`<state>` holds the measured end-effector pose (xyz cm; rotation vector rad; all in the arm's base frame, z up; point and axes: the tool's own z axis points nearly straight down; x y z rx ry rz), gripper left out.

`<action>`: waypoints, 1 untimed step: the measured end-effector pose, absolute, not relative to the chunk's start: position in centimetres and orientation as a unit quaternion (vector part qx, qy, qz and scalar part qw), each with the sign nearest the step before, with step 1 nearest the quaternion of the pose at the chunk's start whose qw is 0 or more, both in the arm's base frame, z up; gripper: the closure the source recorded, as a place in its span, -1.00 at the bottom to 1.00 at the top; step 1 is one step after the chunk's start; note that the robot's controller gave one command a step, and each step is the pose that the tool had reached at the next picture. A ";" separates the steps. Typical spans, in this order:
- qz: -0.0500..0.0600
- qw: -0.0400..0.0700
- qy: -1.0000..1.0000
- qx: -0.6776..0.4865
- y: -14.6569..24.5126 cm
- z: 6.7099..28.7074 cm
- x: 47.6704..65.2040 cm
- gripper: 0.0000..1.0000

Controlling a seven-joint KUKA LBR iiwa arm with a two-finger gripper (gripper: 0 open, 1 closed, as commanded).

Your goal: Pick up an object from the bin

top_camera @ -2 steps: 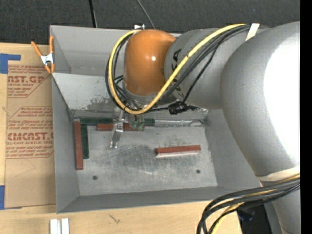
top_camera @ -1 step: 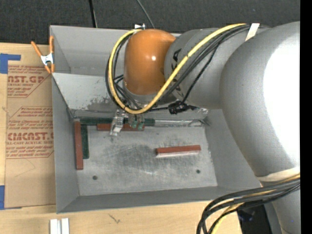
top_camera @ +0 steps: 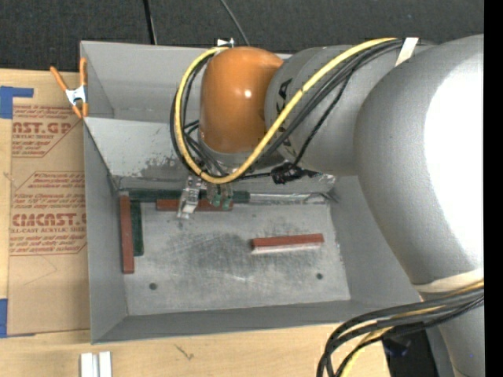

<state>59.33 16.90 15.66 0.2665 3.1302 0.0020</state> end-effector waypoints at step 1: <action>0.001 0.000 0.995 0.097 11.8 15.9 58.3 1.00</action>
Offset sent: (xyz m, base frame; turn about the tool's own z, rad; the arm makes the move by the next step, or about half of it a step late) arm -0.0329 -0.0811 0.0144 -0.1609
